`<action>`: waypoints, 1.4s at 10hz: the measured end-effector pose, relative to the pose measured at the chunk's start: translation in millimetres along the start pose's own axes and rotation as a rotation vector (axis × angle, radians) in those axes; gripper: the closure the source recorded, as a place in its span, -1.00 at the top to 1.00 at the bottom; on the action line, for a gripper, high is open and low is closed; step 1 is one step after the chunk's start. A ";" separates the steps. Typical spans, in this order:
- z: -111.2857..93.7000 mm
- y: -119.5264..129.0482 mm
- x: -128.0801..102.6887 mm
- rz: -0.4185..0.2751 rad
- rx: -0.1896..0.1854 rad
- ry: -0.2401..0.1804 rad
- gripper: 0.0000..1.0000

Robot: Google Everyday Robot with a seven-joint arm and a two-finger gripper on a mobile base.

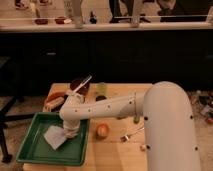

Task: Wipe tray with towel

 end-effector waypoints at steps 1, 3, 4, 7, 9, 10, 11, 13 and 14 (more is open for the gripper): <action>6.4 -0.9 -14.6 -0.020 -0.012 -0.005 -1.00; 15.1 8.9 -38.7 -0.074 -0.044 -0.030 -1.00; 16.7 19.7 -43.2 -0.094 -0.058 -0.039 -1.00; 12.6 39.1 -27.4 -0.099 -0.073 -0.044 -1.00; 5.8 41.7 0.3 -0.070 -0.068 -0.039 -1.00; 1.1 36.6 20.7 -0.044 -0.059 -0.034 -1.00; -0.8 31.7 27.9 -0.034 -0.055 -0.032 -1.00; -1.8 20.0 31.5 -0.026 -0.050 -0.029 -1.00; -0.3 14.1 25.3 -0.028 -0.049 -0.029 -1.00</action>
